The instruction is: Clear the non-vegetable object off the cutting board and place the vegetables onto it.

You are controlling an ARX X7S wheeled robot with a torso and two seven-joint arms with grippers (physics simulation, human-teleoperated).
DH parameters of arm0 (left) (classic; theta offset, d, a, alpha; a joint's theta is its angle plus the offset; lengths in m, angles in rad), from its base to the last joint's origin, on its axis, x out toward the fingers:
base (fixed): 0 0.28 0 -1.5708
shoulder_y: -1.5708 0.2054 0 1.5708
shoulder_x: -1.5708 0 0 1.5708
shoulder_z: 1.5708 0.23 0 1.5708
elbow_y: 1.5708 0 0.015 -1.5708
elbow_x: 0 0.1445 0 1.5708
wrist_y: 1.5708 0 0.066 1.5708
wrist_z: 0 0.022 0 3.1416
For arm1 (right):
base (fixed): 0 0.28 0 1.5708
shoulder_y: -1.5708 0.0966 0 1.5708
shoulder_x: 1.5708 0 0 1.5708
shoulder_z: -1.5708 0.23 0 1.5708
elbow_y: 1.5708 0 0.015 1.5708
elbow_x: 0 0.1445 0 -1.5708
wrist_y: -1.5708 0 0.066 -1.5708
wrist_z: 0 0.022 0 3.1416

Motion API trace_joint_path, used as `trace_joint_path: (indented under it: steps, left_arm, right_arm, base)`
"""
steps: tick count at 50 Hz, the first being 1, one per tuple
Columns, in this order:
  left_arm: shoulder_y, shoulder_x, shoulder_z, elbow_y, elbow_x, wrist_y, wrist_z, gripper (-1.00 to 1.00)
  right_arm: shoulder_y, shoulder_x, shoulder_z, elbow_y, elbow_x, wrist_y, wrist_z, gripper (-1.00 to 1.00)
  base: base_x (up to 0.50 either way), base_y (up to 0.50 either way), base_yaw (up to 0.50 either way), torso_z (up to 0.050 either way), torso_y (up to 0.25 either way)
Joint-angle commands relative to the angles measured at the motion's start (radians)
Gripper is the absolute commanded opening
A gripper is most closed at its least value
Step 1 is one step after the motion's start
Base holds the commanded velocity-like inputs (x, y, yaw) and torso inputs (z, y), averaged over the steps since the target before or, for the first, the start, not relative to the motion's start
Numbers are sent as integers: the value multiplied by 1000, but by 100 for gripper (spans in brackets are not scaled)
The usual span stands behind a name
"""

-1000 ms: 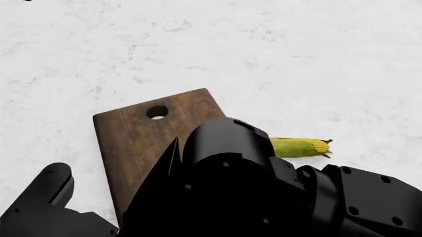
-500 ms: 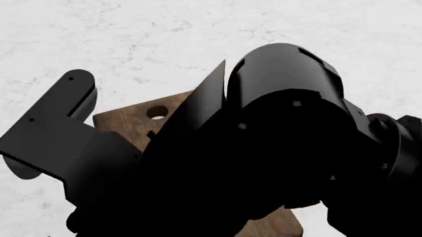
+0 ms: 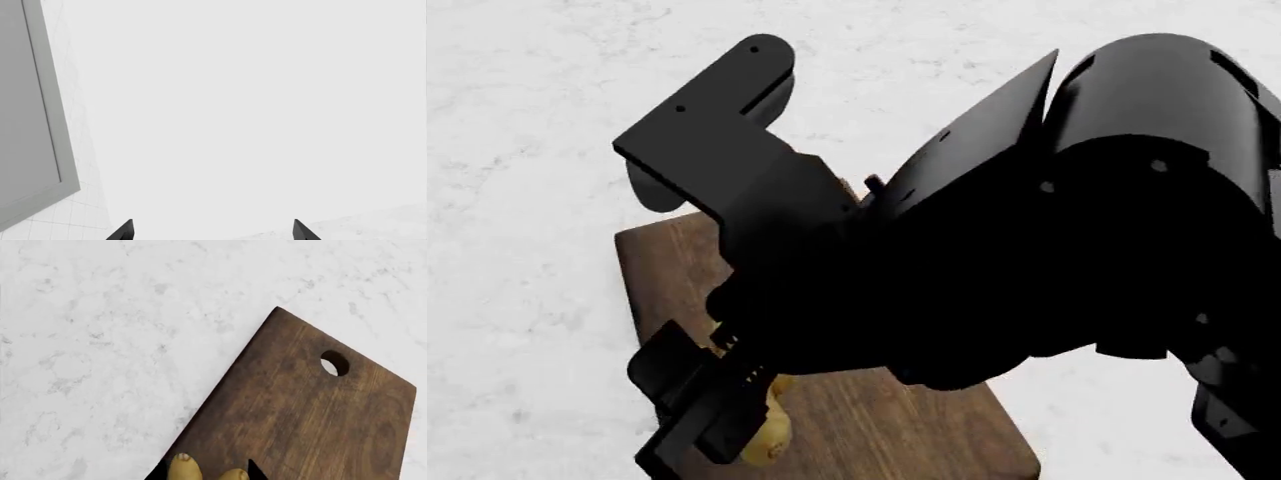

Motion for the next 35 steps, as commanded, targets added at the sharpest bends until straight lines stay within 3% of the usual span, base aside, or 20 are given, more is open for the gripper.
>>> trace_joint_path:
  steps: [1,35]
  left_arm:
    - [-8,18,-18,0,-7,-11,39,100]
    - [-11,5,-19,7,-16,-15,31,100]
  right_arm:
    - [-45,28,17,34,-118,-48,-74,-100]
    - [-181,-11,-79,111,-222,-103,-210,-100]
  base:
    - [0,0,0,0,0]
    - [0,0,0,0,0]
